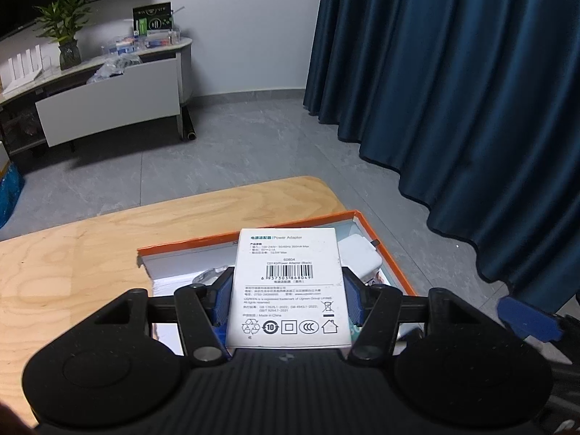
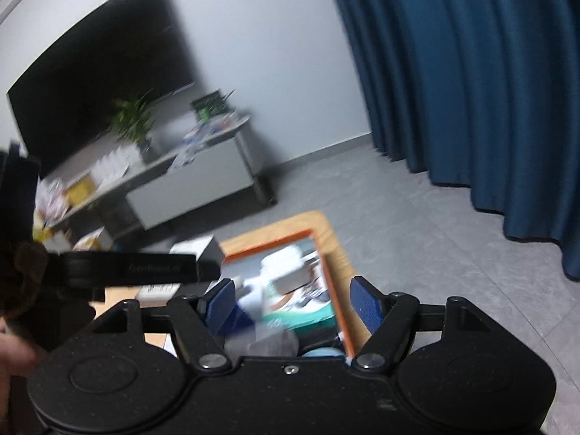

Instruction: Organize rigid objects

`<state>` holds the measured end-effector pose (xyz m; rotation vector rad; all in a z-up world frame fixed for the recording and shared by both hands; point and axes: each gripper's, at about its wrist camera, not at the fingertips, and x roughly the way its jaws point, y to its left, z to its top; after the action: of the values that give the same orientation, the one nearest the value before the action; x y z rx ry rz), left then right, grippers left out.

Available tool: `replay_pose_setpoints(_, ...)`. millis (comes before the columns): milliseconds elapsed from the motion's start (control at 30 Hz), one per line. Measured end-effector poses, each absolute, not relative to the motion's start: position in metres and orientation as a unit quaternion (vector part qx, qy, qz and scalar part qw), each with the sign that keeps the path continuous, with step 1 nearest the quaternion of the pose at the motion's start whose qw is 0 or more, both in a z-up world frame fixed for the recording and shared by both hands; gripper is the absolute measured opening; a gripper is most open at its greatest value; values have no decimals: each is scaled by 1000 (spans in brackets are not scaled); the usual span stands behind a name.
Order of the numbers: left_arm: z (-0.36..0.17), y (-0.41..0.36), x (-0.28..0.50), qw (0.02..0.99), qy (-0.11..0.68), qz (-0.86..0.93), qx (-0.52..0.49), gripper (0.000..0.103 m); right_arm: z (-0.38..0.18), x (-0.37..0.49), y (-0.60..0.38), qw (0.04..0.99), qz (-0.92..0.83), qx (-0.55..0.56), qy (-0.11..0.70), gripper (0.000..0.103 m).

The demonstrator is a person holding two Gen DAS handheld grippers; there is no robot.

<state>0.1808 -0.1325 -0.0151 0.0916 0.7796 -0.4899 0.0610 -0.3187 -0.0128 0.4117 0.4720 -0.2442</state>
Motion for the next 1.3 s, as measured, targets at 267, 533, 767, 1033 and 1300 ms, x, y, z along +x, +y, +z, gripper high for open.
replay_pose_setpoints(267, -16, -131, 190, 887, 398, -233, 22, 78, -9, 56, -324, 946, -110, 213, 217, 84)
replay_pose_setpoints(533, 10, -96, 149, 907, 366, -206, 23, 95, -10, 55, -316, 952, -84, 190, 225, 84)
replay_pose_setpoints(767, 10, -66, 91, 915, 365, -168, 27, 103, -6, 36, -291, 955, -67, 144, 249, 88)
replay_pose_setpoints(1033, -6, -59, 48, 905, 393, -161, 15, 103, -11, -11, -268, 952, -55, 125, 273, 90)
replay_pose_setpoints(1300, -19, -51, 26, 896, 419, -146, 7, 103, -11, -34, -254, 953, -53, 110, 278, 90)
